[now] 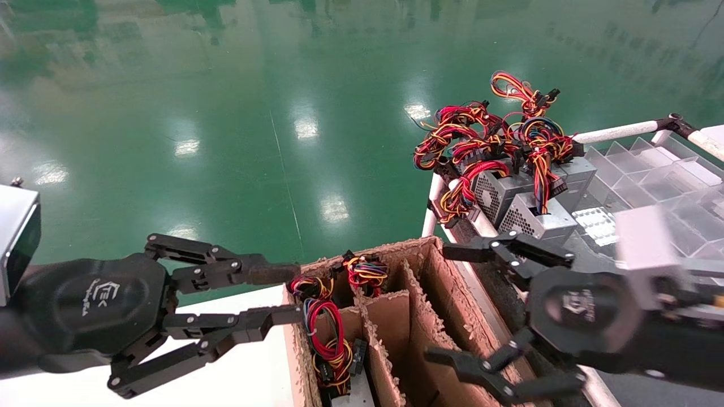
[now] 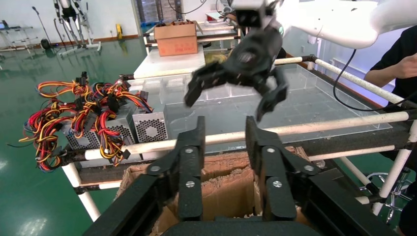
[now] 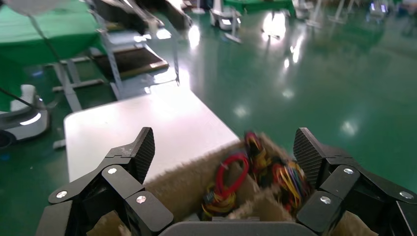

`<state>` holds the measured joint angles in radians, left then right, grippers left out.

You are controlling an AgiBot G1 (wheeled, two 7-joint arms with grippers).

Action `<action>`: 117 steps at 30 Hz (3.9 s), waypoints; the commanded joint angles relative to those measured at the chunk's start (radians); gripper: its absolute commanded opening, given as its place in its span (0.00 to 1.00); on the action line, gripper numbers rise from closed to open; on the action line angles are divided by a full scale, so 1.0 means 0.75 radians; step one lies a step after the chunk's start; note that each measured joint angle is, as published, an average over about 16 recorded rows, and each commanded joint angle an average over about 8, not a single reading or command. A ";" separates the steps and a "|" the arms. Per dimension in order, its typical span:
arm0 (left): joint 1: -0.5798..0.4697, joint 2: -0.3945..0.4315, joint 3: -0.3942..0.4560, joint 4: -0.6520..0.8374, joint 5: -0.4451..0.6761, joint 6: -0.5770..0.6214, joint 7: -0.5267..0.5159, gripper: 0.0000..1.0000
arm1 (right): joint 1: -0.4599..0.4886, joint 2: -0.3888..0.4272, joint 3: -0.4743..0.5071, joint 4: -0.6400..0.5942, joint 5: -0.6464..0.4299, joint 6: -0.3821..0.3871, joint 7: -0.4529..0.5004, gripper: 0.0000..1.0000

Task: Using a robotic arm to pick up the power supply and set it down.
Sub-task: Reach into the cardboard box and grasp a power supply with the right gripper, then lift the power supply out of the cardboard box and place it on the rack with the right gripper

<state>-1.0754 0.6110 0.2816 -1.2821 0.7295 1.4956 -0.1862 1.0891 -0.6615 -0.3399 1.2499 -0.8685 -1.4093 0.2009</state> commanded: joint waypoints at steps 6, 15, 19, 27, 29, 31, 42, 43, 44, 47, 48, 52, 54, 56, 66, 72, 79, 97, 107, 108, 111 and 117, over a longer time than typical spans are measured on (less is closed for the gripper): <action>0.000 0.000 0.001 0.000 0.000 0.000 0.000 1.00 | 0.108 -0.139 -0.113 -0.113 -0.192 0.062 0.029 1.00; 0.000 -0.001 0.002 0.000 -0.001 -0.001 0.001 1.00 | 0.277 -0.424 -0.244 -0.409 -0.370 0.093 -0.032 1.00; -0.001 -0.001 0.002 0.000 -0.001 -0.001 0.001 1.00 | 0.316 -0.535 -0.280 -0.542 -0.411 0.107 -0.084 1.00; -0.001 -0.001 0.003 0.000 -0.002 -0.001 0.001 1.00 | 0.354 -0.657 -0.325 -0.718 -0.457 0.082 -0.193 0.70; -0.001 -0.001 0.003 0.000 -0.002 -0.001 0.002 1.00 | 0.358 -0.670 -0.330 -0.749 -0.458 0.068 -0.216 0.45; -0.001 -0.001 0.003 0.000 -0.002 -0.001 0.002 1.00 | 0.361 -0.679 -0.332 -0.776 -0.457 0.052 -0.238 0.20; -0.001 -0.002 0.004 0.000 -0.003 -0.002 0.002 1.00 | 0.362 -0.702 -0.345 -0.892 -0.464 0.004 -0.319 0.00; -0.001 -0.002 0.004 0.000 -0.003 -0.002 0.002 1.00 | 0.364 -0.706 -0.346 -0.903 -0.466 0.004 -0.325 0.00; -0.001 -0.002 0.004 0.000 -0.003 -0.002 0.002 1.00 | 0.366 -0.710 -0.347 -0.915 -0.467 0.003 -0.331 0.00; -0.001 -0.002 0.005 0.000 -0.003 -0.002 0.002 1.00 | 0.375 -0.724 -0.348 -0.953 -0.466 -0.005 -0.347 0.00; -0.001 -0.002 0.005 0.000 -0.003 -0.002 0.002 1.00 | 0.378 -0.728 -0.348 -0.966 -0.465 -0.009 -0.352 0.00; -0.001 -0.002 0.005 0.000 -0.003 -0.002 0.003 1.00 | 0.392 -0.744 -0.348 -1.022 -0.458 -0.033 -0.372 0.00; -0.001 -0.002 0.005 0.000 -0.004 -0.002 0.003 1.00 | 0.397 -0.749 -0.348 -1.048 -0.456 -0.046 -0.383 0.00; -0.001 -0.002 0.006 0.000 -0.004 -0.002 0.003 1.00 | 0.401 -0.752 -0.348 -1.072 -0.453 -0.060 -0.395 0.00; -0.002 -0.003 0.006 0.000 -0.004 -0.003 0.003 1.00 | 0.409 -0.757 -0.346 -1.166 -0.446 -0.096 -0.453 0.00; -0.002 -0.003 0.007 0.000 -0.005 -0.003 0.004 1.00 | 0.421 -0.763 -0.339 -1.221 -0.438 -0.102 -0.483 0.00; -0.002 -0.003 0.008 0.000 -0.005 -0.003 0.004 1.00 | 0.431 -0.766 -0.342 -1.253 -0.444 -0.109 -0.531 0.00; -0.002 -0.004 0.009 0.000 -0.006 -0.004 0.005 1.00 | 0.406 -0.633 -0.256 -1.109 -0.304 -0.199 -0.519 0.00; -0.002 -0.004 0.010 0.000 -0.007 -0.004 0.005 1.00 | 0.351 -0.457 -0.174 -0.774 -0.136 -0.187 -0.296 0.00; -0.002 -0.004 0.010 0.000 -0.007 -0.004 0.005 1.00 | 0.344 -0.438 -0.162 -0.735 -0.117 -0.179 -0.275 0.00; -0.002 -0.004 0.010 0.000 -0.007 -0.004 0.005 1.00 | 0.328 -0.371 -0.122 -0.626 -0.063 -0.151 -0.215 0.00; -0.003 -0.004 0.011 0.000 -0.007 -0.005 0.006 1.00 | 0.313 -0.238 -0.034 -0.451 0.023 -0.067 -0.122 0.00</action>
<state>-1.0773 0.6076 0.2898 -1.2819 0.7239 1.4922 -0.1820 1.3268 -0.8460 -0.3671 0.8981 -0.8580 -1.4604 0.0962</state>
